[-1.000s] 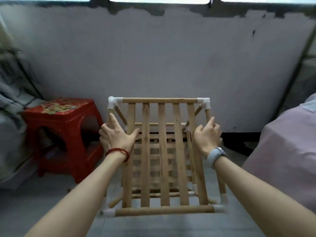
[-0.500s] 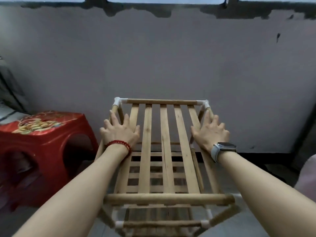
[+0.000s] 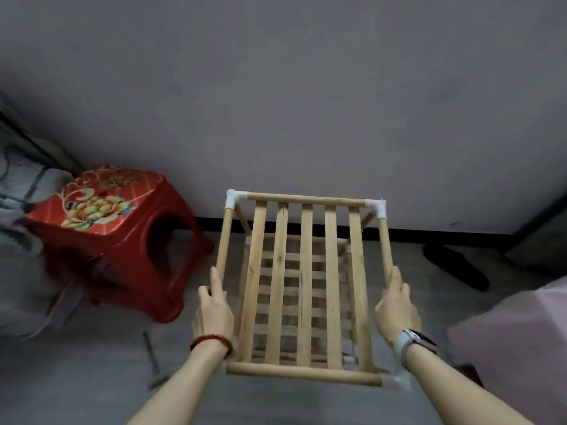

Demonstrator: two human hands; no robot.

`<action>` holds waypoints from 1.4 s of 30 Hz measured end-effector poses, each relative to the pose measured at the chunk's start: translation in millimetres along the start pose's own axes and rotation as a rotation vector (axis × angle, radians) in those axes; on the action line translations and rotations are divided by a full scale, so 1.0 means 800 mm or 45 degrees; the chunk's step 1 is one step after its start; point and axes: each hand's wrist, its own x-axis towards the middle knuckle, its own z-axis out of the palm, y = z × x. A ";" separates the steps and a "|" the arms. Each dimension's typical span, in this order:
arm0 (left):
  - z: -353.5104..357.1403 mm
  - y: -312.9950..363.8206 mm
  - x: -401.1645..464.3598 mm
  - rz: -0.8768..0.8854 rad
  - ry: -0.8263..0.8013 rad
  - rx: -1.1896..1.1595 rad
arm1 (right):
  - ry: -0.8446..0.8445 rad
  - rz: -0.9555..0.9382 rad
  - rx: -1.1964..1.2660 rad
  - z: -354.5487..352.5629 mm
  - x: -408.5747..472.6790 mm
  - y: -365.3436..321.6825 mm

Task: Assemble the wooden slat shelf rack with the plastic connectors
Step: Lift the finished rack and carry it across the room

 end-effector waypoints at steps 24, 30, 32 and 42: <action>-0.367 -0.124 -0.338 -0.907 -0.059 0.093 | -0.576 -0.640 -0.169 -0.143 -0.275 -0.170; -0.449 -0.227 -0.441 -1.134 0.202 0.068 | -0.680 -0.991 -0.200 -0.120 -0.395 -0.291; -0.477 -0.264 -0.478 -1.244 0.268 0.061 | -0.712 -1.110 -0.220 -0.105 -0.447 -0.332; -0.553 -0.387 -0.679 -1.732 0.751 0.000 | -0.982 -1.698 -0.265 -0.027 -0.716 -0.479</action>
